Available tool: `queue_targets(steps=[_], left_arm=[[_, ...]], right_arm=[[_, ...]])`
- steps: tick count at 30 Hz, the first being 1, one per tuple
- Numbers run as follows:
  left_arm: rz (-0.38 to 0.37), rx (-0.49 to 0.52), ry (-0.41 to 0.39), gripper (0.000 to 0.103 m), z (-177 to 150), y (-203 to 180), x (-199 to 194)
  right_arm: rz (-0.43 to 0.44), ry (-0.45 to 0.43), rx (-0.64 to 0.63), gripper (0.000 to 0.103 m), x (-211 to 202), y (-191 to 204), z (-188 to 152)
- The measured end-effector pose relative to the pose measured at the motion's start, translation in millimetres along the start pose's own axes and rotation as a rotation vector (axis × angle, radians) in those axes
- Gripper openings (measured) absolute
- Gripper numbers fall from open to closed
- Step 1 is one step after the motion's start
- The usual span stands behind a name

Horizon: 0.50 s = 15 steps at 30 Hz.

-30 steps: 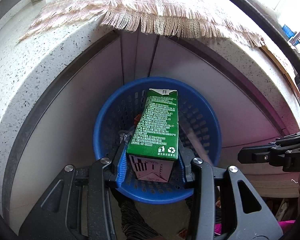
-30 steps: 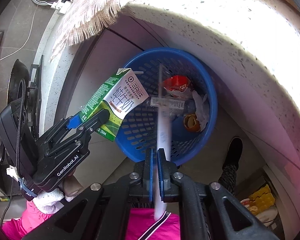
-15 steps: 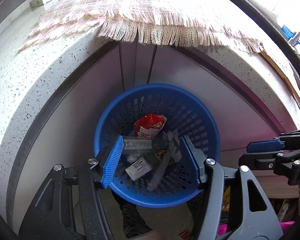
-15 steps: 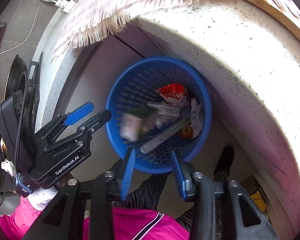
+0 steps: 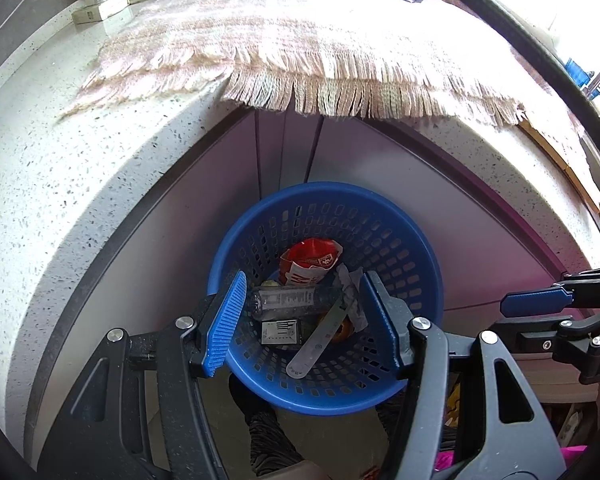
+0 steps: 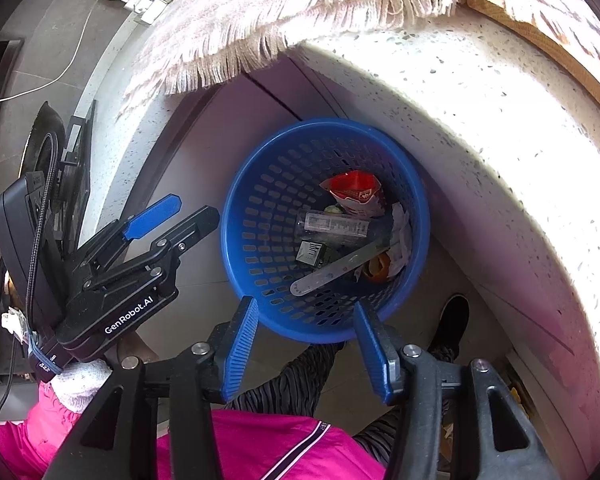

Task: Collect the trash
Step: 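Open both tools to drop the milk carton and toothbrush into the wastebasket, then move both tools back over the cloth toward the toothpaste tube and eggshell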

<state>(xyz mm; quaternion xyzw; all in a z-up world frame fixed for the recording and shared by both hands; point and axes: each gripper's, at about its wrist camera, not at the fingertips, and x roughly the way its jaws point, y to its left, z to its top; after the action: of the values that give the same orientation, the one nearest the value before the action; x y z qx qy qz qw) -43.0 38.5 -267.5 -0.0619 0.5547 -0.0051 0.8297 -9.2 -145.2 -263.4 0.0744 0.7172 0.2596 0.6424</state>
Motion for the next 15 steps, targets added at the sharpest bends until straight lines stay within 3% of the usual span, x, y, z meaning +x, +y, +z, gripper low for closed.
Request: queue_targets(steps=[15], left_arm=[[-0.01,0.006,-0.074,0.061,20,11,-44]], right_arm=[[0.009,-0.067,-0.037,0.063,-31,17,0]])
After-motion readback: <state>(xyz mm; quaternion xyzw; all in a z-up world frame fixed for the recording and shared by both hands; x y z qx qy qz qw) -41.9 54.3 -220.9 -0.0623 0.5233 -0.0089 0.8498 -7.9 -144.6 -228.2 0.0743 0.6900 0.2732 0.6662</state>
